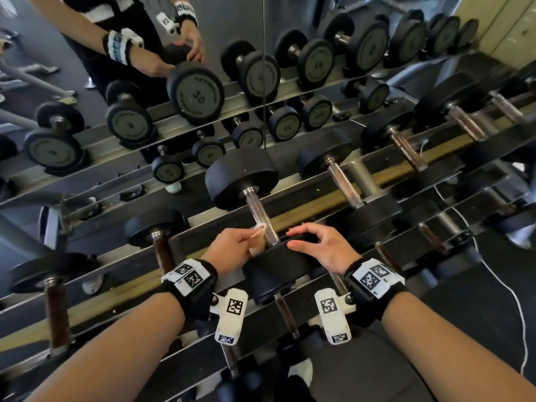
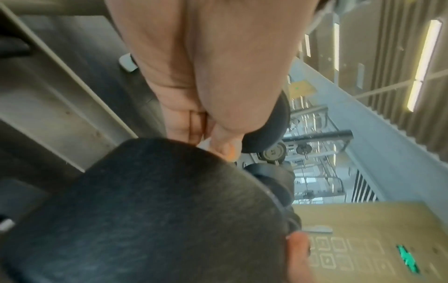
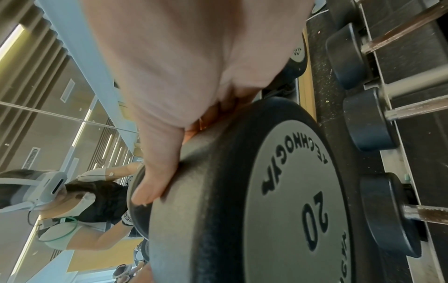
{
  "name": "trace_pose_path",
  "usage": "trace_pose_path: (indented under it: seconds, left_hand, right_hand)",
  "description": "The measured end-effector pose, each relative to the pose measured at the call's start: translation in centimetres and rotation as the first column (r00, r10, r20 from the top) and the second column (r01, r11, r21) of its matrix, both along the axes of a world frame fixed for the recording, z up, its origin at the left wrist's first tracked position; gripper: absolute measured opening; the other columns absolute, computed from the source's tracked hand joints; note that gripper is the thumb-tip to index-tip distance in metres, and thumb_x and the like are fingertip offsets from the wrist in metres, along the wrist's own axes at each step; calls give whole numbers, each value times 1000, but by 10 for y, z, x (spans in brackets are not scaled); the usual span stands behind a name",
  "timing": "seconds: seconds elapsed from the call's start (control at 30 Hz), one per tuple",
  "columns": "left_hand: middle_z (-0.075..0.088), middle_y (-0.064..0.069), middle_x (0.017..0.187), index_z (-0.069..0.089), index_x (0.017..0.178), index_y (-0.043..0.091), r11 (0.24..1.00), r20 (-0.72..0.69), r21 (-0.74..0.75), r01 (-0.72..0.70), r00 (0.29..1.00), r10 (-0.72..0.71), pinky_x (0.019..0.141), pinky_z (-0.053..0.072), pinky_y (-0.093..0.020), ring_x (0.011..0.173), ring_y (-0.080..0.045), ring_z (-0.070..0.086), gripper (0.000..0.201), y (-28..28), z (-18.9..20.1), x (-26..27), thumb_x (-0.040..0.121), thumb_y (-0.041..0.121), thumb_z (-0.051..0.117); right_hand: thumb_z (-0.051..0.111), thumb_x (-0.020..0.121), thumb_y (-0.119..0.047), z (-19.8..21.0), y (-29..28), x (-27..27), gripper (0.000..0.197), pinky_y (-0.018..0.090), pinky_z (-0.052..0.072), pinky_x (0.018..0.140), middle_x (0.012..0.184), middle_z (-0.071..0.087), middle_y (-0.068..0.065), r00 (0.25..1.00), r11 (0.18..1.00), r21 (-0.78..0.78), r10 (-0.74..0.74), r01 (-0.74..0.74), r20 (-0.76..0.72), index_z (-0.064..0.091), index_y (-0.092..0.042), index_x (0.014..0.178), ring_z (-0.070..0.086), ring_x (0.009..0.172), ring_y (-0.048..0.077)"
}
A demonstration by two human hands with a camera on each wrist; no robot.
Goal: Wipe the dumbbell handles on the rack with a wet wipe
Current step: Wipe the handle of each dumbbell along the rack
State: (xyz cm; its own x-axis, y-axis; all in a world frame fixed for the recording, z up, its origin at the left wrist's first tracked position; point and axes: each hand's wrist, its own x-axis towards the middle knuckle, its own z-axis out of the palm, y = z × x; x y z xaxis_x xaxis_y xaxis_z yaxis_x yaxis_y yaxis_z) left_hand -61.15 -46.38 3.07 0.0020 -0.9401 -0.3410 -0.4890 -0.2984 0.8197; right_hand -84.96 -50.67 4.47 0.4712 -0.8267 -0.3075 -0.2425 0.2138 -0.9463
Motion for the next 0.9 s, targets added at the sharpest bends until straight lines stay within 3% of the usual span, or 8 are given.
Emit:
trace_pose_path:
  seconds: [0.1, 0.17, 0.3, 0.4, 0.63, 0.73, 0.8, 0.9]
  left_hand:
    - [72, -15, 93, 75, 98, 16, 984, -114, -27, -176, 978, 172, 93, 51, -54, 88, -22, 66, 23, -12, 1, 13, 100, 21, 52]
    - [72, -11, 99, 72, 112, 17, 971, -120, -56, -234, 967, 226, 97, 49, -56, 96, -27, 67, 24, -23, 3, 15, 100, 20, 51]
    - [71, -9, 108, 68, 123, 30, 988, 2, -53, -146, 989, 146, 101, 48, -44, 106, -25, 65, 29, -26, 1, -3, 100, 22, 52]
    - [68, 1, 112, 62, 127, 40, 997, 46, -30, -78, 996, 79, 91, 45, -24, 105, -14, 63, 32, -8, 1, -10, 101, 26, 51]
    - [69, 7, 106, 66, 123, 39, 990, 93, 33, 137, 986, -140, 92, 46, -20, 103, -10, 63, 33, 4, 7, -3, 101, 22, 49]
    - [70, 9, 116, 68, 121, 36, 966, 26, 66, 249, 968, -251, 87, 45, -11, 107, -5, 63, 37, 7, 5, 3, 100, 14, 48]
    - [72, 12, 110, 71, 113, 42, 980, -98, 61, 190, 978, -184, 81, 48, -11, 103, -3, 66, 36, 15, 5, 5, 99, 16, 50]
    - [74, 4, 104, 71, 110, 40, 989, -297, 100, -111, 945, 136, 86, 57, -31, 100, -14, 70, 26, 22, 6, 11, 96, 21, 60]
  right_hand:
    - [80, 74, -34, 0, 1, 1, 31, 2, 47, 72, 106, 71, -7, 1000, 1000, -12, -17, 17, -15, 74, -24, 102, 63, 92, -15]
    - [79, 79, -27, -1, 1, 1, 26, -1, 44, 68, 107, 70, -9, 999, 1000, -4, -25, 25, -22, 73, -24, 104, 60, 89, -21]
    - [76, 83, -26, -3, 3, -1, 29, -5, 40, 67, 109, 67, -10, 999, 998, -50, -26, 24, -42, 71, -19, 111, 57, 87, -25]
    - [75, 85, -23, -6, 4, -2, 32, -5, 39, 68, 112, 66, -9, 999, 997, -67, -32, 30, -38, 70, -14, 115, 55, 89, -26]
    - [73, 87, -20, -3, 7, 1, 29, -5, 40, 70, 117, 64, -12, 998, 997, -70, -48, 45, -41, 70, -14, 115, 55, 94, -26]
    - [73, 87, -22, -1, 8, 1, 26, -2, 43, 70, 119, 64, -12, 998, 998, -57, -37, 34, -43, 70, -19, 112, 57, 96, -23]
    - [73, 87, -22, -1, 8, 2, 24, -1, 44, 70, 119, 64, -11, 999, 998, -55, -33, 31, -41, 71, -22, 111, 57, 95, -23]
    - [73, 87, -20, -2, 9, 2, 23, -2, 43, 71, 122, 63, -12, 999, 997, -58, -45, 44, -30, 71, -21, 110, 55, 97, -24]
